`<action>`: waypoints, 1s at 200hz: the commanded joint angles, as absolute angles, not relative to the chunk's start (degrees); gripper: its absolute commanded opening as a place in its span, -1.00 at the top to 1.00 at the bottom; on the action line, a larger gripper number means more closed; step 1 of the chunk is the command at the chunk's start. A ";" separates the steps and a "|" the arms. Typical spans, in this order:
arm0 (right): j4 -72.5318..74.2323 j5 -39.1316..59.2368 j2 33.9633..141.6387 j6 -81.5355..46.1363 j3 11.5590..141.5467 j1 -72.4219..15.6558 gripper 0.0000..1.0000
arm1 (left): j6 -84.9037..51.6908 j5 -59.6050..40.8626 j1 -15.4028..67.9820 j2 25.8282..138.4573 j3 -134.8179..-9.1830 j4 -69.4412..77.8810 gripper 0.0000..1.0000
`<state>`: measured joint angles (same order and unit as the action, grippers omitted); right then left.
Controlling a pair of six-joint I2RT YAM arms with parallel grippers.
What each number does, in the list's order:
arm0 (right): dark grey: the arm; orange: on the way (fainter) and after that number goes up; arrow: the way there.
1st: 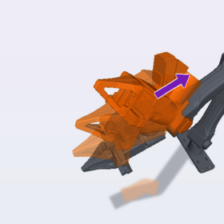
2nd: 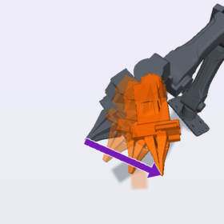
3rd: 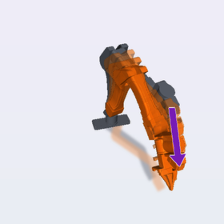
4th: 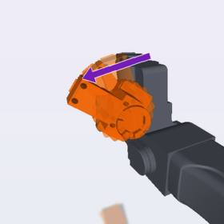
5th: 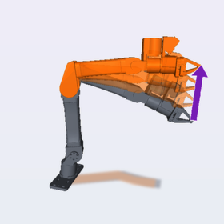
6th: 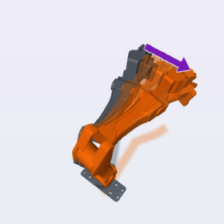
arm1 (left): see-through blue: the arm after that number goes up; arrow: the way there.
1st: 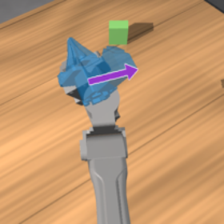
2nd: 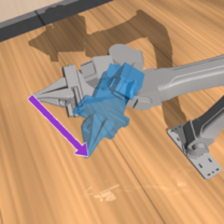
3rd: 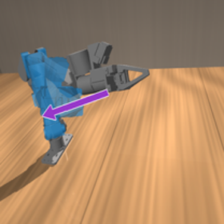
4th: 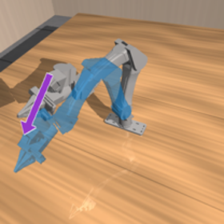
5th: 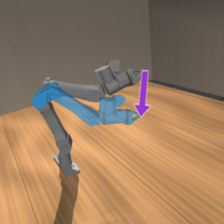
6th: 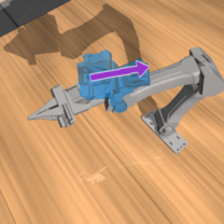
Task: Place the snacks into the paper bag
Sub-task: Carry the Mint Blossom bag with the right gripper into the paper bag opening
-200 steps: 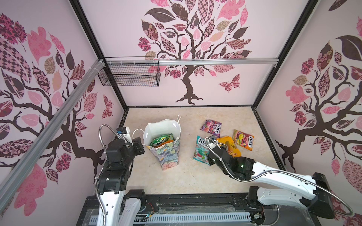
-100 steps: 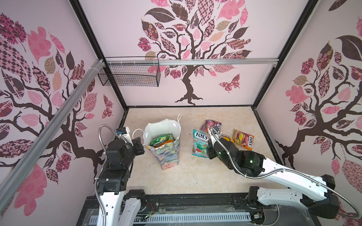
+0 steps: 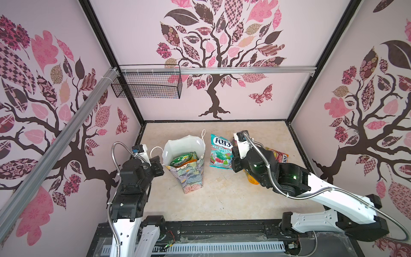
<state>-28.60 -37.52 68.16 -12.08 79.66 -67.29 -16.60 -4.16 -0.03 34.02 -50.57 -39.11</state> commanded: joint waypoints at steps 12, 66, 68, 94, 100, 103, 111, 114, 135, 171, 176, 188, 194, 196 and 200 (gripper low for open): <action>-26.16 -41.92 71.46 -7.21 87.08 -69.76 1.00 | -16.59 -4.29 -0.25 33.32 -50.76 -37.93 0.88; -22.57 -42.59 76.23 -2.25 93.94 -73.11 1.00 | -16.70 -3.97 -0.22 33.23 -50.73 -37.86 0.88; -22.52 -42.49 76.45 -2.10 94.19 -73.12 1.00 | -16.70 -4.00 -0.25 33.16 -50.67 -37.83 0.88; -21.77 -39.76 80.07 -0.55 97.90 -73.30 1.00 | -16.61 -3.96 -0.23 33.00 -50.67 -37.87 0.88; -21.50 -39.13 80.94 -0.08 98.72 -73.32 1.00 | -16.61 -3.96 -0.25 33.02 -50.63 -37.87 0.88; -21.39 -38.85 81.39 0.14 99.20 -73.29 1.00 | -16.61 -3.96 -0.26 33.02 -50.63 -37.85 0.88; -20.85 -38.31 82.64 0.93 100.40 -73.30 1.00 | -16.61 -3.96 -0.24 33.00 -50.63 -37.88 0.87; -20.51 -38.03 83.10 1.28 100.58 -73.30 1.00 | -16.61 -4.00 -0.21 32.98 -50.67 -37.88 0.88; -19.20 -36.94 86.70 3.72 103.87 -73.14 1.00 | -16.58 -3.96 -0.22 32.96 -50.70 -37.88 0.87; -24.56 -29.00 93.97 2.01 113.06 -69.20 1.00 | -16.70 -4.57 -0.20 33.04 -50.63 -37.49 0.88; -25.64 -27.38 95.05 1.71 114.62 -68.28 1.00 | -16.67 -4.57 -0.23 33.05 -50.64 -37.56 0.88; -28.49 -23.29 97.76 0.57 118.09 -66.21 1.00 | -16.61 -4.55 -0.24 33.09 -50.67 -37.57 0.87; -29.84 -21.04 99.15 0.36 120.06 -65.48 1.00 | -16.62 -4.61 -0.22 33.02 -50.63 -37.55 0.88; -30.20 -20.31 99.61 0.40 120.50 -65.26 1.00 | -16.66 -4.65 -0.25 32.97 -50.67 -37.60 0.88; -30.87 -19.18 100.43 0.52 121.34 -64.95 1.00 | -16.70 -4.77 -0.25 33.05 -50.64 -37.46 0.88</action>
